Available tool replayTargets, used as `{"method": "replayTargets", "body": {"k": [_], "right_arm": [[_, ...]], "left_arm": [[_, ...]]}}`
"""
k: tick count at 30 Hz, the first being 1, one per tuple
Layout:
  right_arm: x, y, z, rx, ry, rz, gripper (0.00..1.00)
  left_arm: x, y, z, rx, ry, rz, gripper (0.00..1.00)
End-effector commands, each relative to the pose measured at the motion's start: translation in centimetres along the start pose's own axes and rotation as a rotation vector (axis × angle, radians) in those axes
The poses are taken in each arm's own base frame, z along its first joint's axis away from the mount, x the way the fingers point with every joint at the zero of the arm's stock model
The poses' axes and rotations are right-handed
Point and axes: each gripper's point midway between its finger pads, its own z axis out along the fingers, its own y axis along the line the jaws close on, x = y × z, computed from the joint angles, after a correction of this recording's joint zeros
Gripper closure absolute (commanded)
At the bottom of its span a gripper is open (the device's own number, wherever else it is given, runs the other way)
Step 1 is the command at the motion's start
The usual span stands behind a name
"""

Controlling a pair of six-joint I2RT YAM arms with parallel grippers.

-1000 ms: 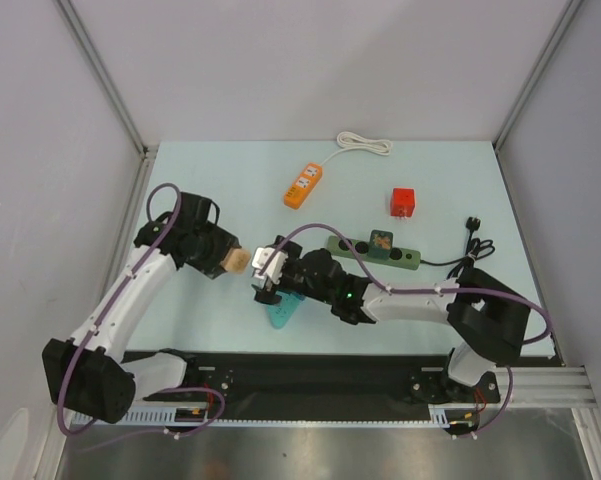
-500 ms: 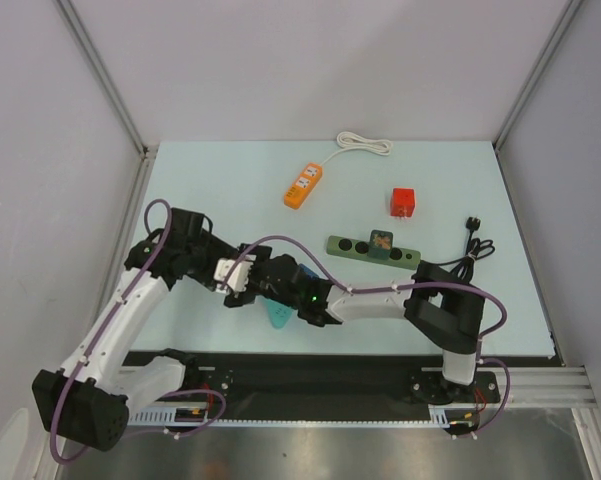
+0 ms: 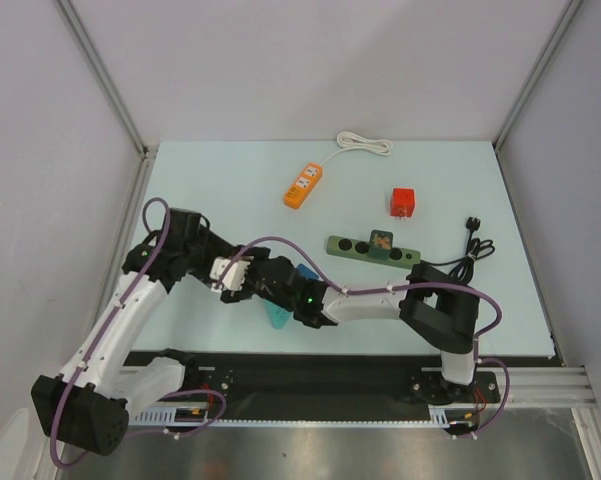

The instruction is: Insert the plug

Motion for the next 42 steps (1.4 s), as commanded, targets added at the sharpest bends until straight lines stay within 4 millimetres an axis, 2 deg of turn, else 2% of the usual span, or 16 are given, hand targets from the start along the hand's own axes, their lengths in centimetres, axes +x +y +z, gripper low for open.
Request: {"method": "replayTargets", "body": {"k": [1,2,5,6,8,9,16,19,22,32,35,36,38,40,41,42], "right_arm": [[-0.6,-2.2,-0.1,0.110,-0.024,0.011,1.00],[-0.5,-2.6,-0.2,0.130,-0.021,0.016,1.00],[0.0,-3.2,-0.2,0.167,-0.002,0.022,0.71],[0.1,-3.3,-0.3,0.164,-0.001,0.024,0.48],[0.1,-3.0,-0.6,0.133,-0.009,0.030,0.33],[-0.1,-3.0,-0.7,0.123,-0.018,0.036,0.22],[1.2,-3.0,-1.5,0.114,0.011,0.029,0.05],[1.3,-3.1,-1.8,0.103,0.003,0.027,0.09],[1.0,-3.2,-1.9,0.097,-0.013,0.029,0.22],[-0.9,-3.0,-1.5,0.073,-0.075,0.032,0.25],[-1.1,-2.9,-1.3,0.065,-0.081,0.041,0.64],[-1.0,-2.8,-1.3,0.066,-0.082,0.042,0.81],[-1.4,-2.8,-1.5,0.060,-0.093,0.049,0.95],[-1.7,-2.6,-1.9,0.041,-0.107,0.055,1.00],[-2.5,-2.9,-2.3,0.045,-0.129,0.070,1.00],[-2.3,-2.8,-2.6,0.037,-0.129,0.075,1.00]], "left_arm": [[0.9,-2.9,-1.6,0.120,0.067,0.034,0.94],[0.9,-3.0,-1.9,0.131,0.062,0.037,1.00],[0.5,-3.1,-2.3,0.152,0.033,0.040,1.00],[0.5,-2.8,-2.2,0.148,0.030,0.035,1.00],[0.5,-2.7,-2.3,0.148,0.024,0.028,1.00],[0.5,-2.7,-2.3,0.148,0.024,0.030,1.00],[0.4,-2.5,-1.8,0.123,0.029,0.037,1.00],[0.4,-2.6,-1.8,0.118,0.028,0.041,1.00],[0.4,-2.5,-1.7,0.111,0.032,0.039,1.00],[0.9,-2.1,-1.3,0.097,0.054,0.023,1.00],[1.1,-2.3,-1.3,0.105,0.069,0.008,1.00],[1.2,-2.4,-1.3,0.109,0.073,0.009,1.00],[1.5,-2.8,-1.3,0.128,0.096,0.013,0.96],[2.0,-2.8,-0.9,0.141,0.122,0.028,0.80],[2.2,-3.1,-0.9,0.160,0.133,0.035,0.64],[2.2,-3.0,-0.8,0.160,0.134,0.047,0.55]]}}
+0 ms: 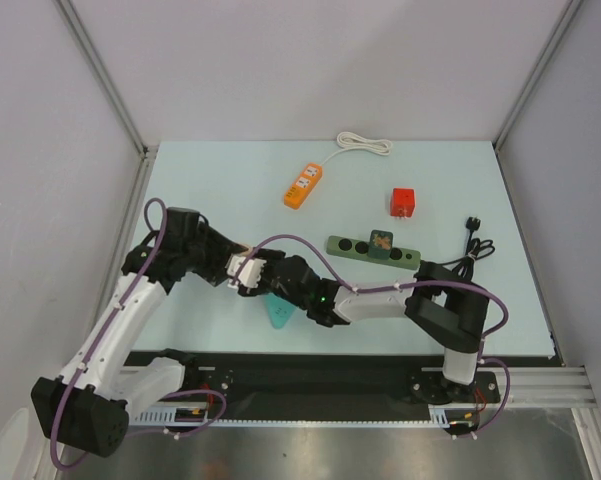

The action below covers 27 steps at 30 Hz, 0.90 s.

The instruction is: Insert the plug

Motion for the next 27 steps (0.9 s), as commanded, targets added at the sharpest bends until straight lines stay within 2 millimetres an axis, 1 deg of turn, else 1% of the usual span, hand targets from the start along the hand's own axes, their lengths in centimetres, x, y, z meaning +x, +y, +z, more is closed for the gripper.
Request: {"method": "replayTargets", "body": {"k": [1,2,3,4,5,6,7,9,10,12,13,15,16,17,19,20,22,23,26,27], "right_arm": [[-5.8,-1.6,-1.5,-0.009,-0.175,0.069,1.00],[-6.0,-1.9,-1.7,-0.013,-0.181,0.087,1.00],[-6.4,-2.2,-2.2,-0.017,-0.194,0.095,1.00],[-6.3,-2.2,-2.5,-0.025,-0.193,0.103,1.00],[-6.2,-2.5,-2.6,-0.026,-0.190,0.109,1.00],[-6.6,-2.9,-3.0,-0.024,-0.198,0.122,1.00],[-6.4,-2.8,-3.1,-0.037,-0.185,0.123,1.00],[-6.8,-3.4,-3.6,-0.034,-0.186,0.135,1.00],[-6.5,-3.2,-3.7,-0.046,-0.168,0.137,1.00],[-6.8,-3.4,-3.9,-0.061,-0.158,0.149,1.00],[-6.3,-3.0,-4.2,-0.083,-0.127,0.162,1.00],[-6.0,-3.0,-4.4,-0.091,-0.100,0.177,1.00],[-5.3,-2.5,-4.6,-0.106,-0.064,0.189,1.00],[-5.2,-2.6,-5.1,-0.110,-0.055,0.192,1.00],[-4.2,-1.9,-5.9,-0.126,-0.020,0.199,1.00],[-4.5,-2.2,-6.5,-0.119,-0.025,0.213,1.00],[-3.8,-1.9,-7.5,-0.125,0.001,0.225,1.00],[-4.4,-2.2,-8.1,-0.120,-0.007,0.246,1.00],[-4.2,-1.8,-9.3,-0.128,0.007,0.264,1.00],[-4.5,-2.0,-9.8,-0.122,-0.001,0.271,1.00]], "left_arm": [[1.5,-1.7,-0.3,0.096,0.087,0.067,0.46],[1.4,-1.7,-0.4,0.101,0.083,0.077,0.32],[1.4,-1.9,-0.5,0.109,0.080,0.089,0.26],[1.4,-2.1,-0.9,0.121,0.078,0.094,0.20],[1.3,-2.2,-1.1,0.129,0.073,0.099,0.08],[1.4,-2.3,-1.3,0.137,0.071,0.102,0.06],[1.3,-2.4,-1.4,0.142,0.067,0.104,0.04],[1.3,-2.6,-1.8,0.156,0.065,0.115,0.02],[1.3,-2.5,-1.8,0.156,0.063,0.116,0.01],[1.5,-2.5,-1.9,0.158,0.072,0.118,0.01],[1.6,-2.5,-2.0,0.159,0.080,0.123,0.00],[1.7,-2.6,-2.0,0.165,0.088,0.146,0.00],[1.8,-2.8,-2.1,0.170,0.092,0.157,0.00],[1.7,-3.1,-2.3,0.178,0.091,0.169,0.00],[1.6,-3.2,-2.4,0.187,0.083,0.189,0.00],[1.5,-3.4,-2.6,0.192,0.083,0.195,0.00],[1.4,-3.6,-2.5,0.193,0.075,0.224,0.00],[1.3,-3.6,-2.5,0.193,0.073,0.232,0.01],[1.5,-4.0,-2.4,0.218,0.091,0.297,0.02],[1.7,-4.2,-2.3,0.233,0.101,0.348,0.01]]}}
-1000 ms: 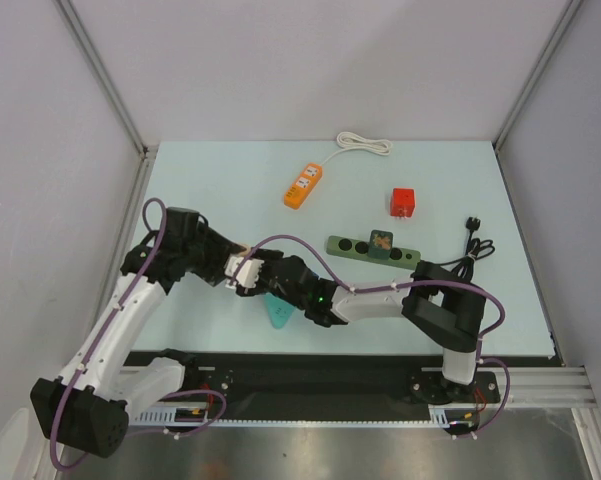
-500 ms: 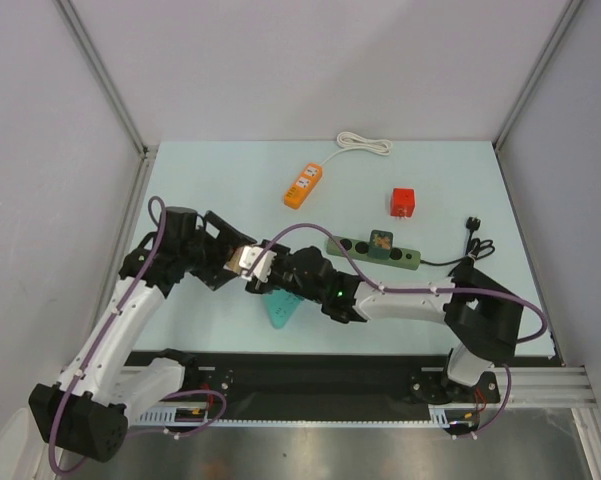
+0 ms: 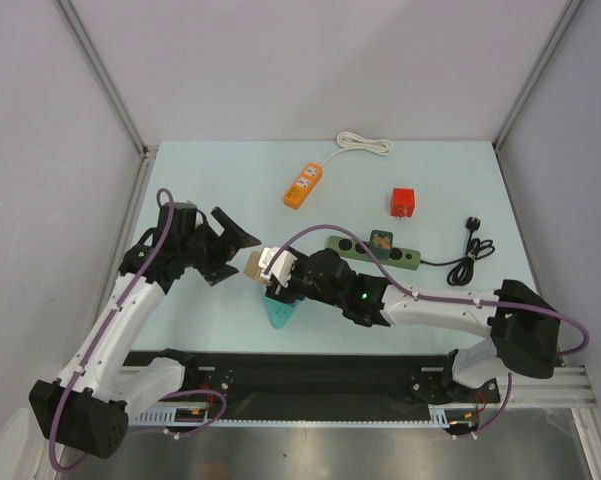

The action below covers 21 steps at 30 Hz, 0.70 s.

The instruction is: Insert the plug

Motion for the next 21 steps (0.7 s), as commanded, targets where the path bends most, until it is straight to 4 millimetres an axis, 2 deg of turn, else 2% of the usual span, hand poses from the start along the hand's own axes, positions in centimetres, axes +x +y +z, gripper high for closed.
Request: {"method": "replayTargets", "body": {"k": [1,5,6,7,10,12,13,14,15,16,17,18,19,21], "right_arm": [[-2.4,-0.5,-2.1,0.029,-0.062,0.058,1.00],[-2.8,-0.6,-3.6,0.032,-0.081,0.100,1.00],[-2.9,-0.6,-4.0,0.031,-0.086,0.114,1.00],[-3.9,-0.9,-4.9,0.033,-0.115,0.124,1.00],[-5.2,-1.1,-6.9,0.026,-0.159,0.148,1.00],[-5.5,-1.0,-8.0,0.011,-0.179,0.160,1.00],[-5.6,-0.9,-8.4,0.007,-0.187,0.172,1.00],[-6.6,-1.4,-9.8,0.016,-0.231,0.180,1.00],[-6.3,-1.2,-10.3,0.009,-0.236,0.184,1.00],[-6.5,-1.6,-10.9,0.020,-0.252,0.191,1.00],[-7.5,-2.1,-12.2,0.033,-0.292,0.198,1.00],[-7.9,-1.8,-12.8,0.008,-0.312,0.196,1.00],[-8.1,-2.0,-13.4,0.010,-0.321,0.197,1.00],[-8.7,-2.3,-14.6,0.011,-0.341,0.193,1.00]], "left_arm": [[-0.2,-2.5,-0.6,0.112,0.021,0.167,0.01],[0.5,-6.1,-1.7,0.319,0.059,0.356,0.03],[1.3,-6.9,-2.4,0.393,0.091,0.426,0.04],[1.4,-8.5,-3.3,0.493,0.075,0.502,0.05],[1.5,-9.8,-5.0,0.600,0.047,0.580,0.04],[1.1,-9.9,-5.6,0.645,0.037,0.561,0.00],[1.3,-11.0,-6.6,0.735,0.050,0.588,0.02],[1.6,-10.8,-6.6,0.779,0.084,0.578,0.02],[2.0,-11.4,-7.1,0.824,0.130,0.529,0.03],[2.7,-12.5,-8.2,0.936,0.171,0.593,0.04],[2.9,-12.8,-8.5,0.970,0.196,0.594,0.05],[3.3,-12.7,-8.6,0.984,0.243,0.537,0.05],[3.6,-13.4,-9.7,1.056,0.230,0.596,0.04],[4.0,-13.6,-10.5,1.084,0.245,0.592,0.02]]}}
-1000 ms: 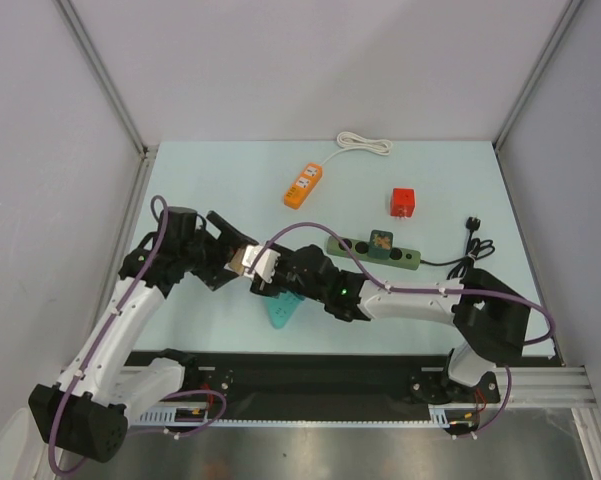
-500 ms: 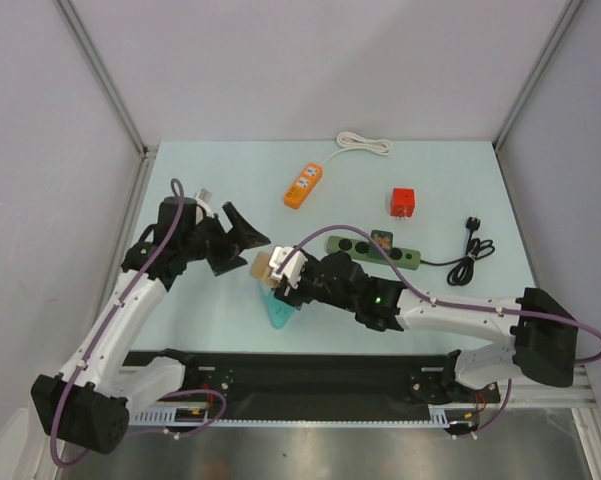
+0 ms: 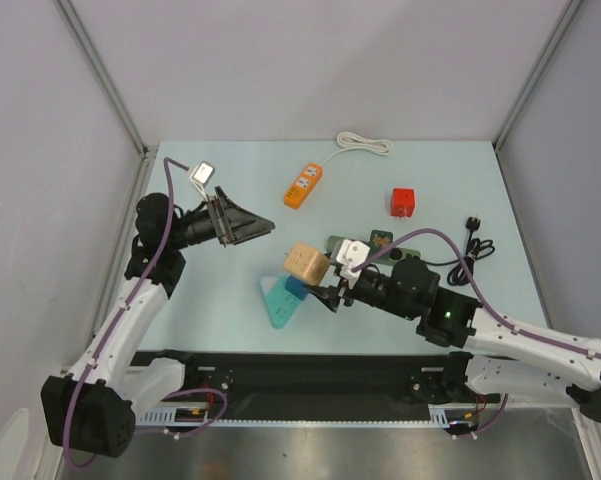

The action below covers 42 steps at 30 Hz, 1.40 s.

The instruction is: Insert the plug

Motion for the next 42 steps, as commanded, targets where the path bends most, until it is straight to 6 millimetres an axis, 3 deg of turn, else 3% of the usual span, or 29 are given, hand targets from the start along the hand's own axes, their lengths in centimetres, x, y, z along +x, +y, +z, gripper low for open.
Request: {"method": "replayTargets", "body": {"k": [1,4,7,11,15,21,29,37,42], "right_arm": [[-3.0,-0.1,-1.4,-0.016,-0.088,0.021,1.00],[-4.1,-0.3,-2.1,-0.016,-0.110,0.012,1.00],[-5.0,-0.5,-2.5,-0.016,-0.125,0.001,1.00],[-5.5,-0.6,-2.6,-0.012,-0.126,-0.009,1.00],[-6.4,-0.9,-2.7,-0.002,-0.151,-0.007,1.00],[-7.4,-0.8,-2.4,-0.014,-0.166,-0.021,1.00],[-8.0,-0.2,-1.9,-0.043,-0.185,-0.042,1.00],[-9.1,0.2,-1.9,-0.064,-0.248,-0.080,1.00],[-10.4,0.4,-2.1,-0.077,-0.296,-0.095,1.00]], "left_arm": [[0.6,-5.4,-0.9,0.216,0.065,0.120,0.01],[1.4,-7.1,-0.5,0.257,0.089,0.146,0.00],[3.9,-9.3,0.1,0.332,0.159,0.165,0.00],[5.1,-10.4,0.2,0.371,0.188,0.168,0.00],[5.8,-10.4,0.1,0.380,0.213,0.171,0.00],[6.3,-8.6,0.6,0.327,0.230,0.143,0.00],[6.8,-8.4,1.3,0.335,0.240,0.105,0.00],[7.1,-10.1,1.2,0.420,0.237,0.067,0.00],[7.6,-10.0,1.4,0.425,0.243,0.054,0.00]]}}
